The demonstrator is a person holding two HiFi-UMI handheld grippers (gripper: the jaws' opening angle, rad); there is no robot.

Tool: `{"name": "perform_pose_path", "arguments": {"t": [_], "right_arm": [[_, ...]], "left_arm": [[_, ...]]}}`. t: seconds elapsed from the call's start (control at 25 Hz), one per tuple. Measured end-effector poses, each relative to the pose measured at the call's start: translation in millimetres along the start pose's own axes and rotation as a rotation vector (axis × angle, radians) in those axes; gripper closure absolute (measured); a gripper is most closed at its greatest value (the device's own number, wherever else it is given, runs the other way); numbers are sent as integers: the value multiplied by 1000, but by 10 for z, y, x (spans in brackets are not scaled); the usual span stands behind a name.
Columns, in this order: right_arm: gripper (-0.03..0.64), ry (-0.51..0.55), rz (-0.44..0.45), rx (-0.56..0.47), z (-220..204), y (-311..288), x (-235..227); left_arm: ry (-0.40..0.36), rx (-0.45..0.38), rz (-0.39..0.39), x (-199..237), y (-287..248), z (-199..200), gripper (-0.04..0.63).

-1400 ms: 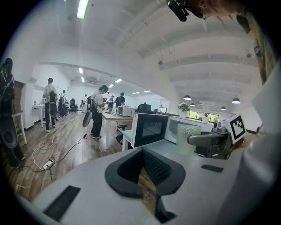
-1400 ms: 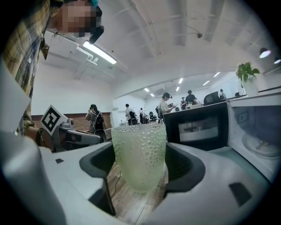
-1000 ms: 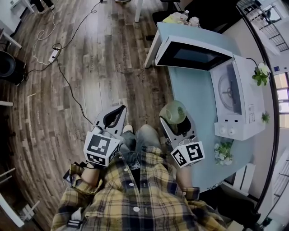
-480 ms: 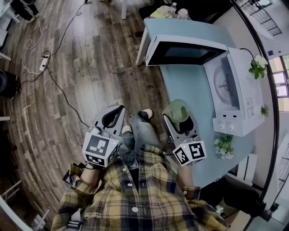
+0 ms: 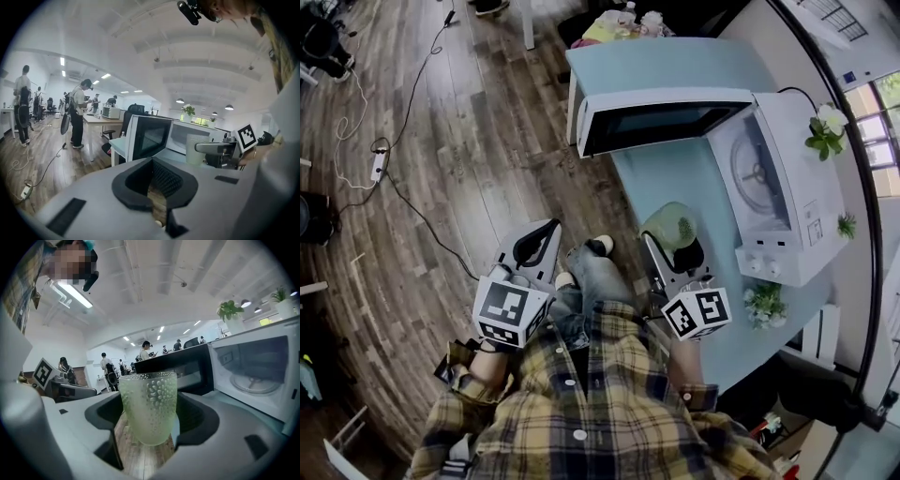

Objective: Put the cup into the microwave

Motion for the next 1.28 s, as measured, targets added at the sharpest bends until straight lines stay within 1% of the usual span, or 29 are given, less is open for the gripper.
{"name": "perform_pose_path", "arguments": {"t": [0.36,0.52,0.76,0.92,1.08,1.28], "right_arm": [[260,-45,-117,3,45,3,-509],[259,-72,-163,8,43,34,-723],[259,-82,-217,5,91,53,-1095],[261,-101,-250,-2,95,58,-1296],[260,-100,-275,-10,87,44,-1419],[259,-98,-342,-18,29,190,-1578]], "left_arm": [[-50,54,-112,-220,-632,282,603],[-74,84,-157,-368,-891,373,604],[-114,103,-220,-618,-1365,566,603],[-141,129,-274,-800,-1659,622,604],[-166,144,-330,-962,-1965,667,604],[-199,170,-420,-1229,-2361,662,604]]}}
Point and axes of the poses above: the fingertips, and each gripper's own axes: y backward along the fingers, x to its left, z out of its top, the point moved 3 cm from there along y, backward along the fingers, and after that the axes turned 12 degrees about y, right-handed, at the moved point
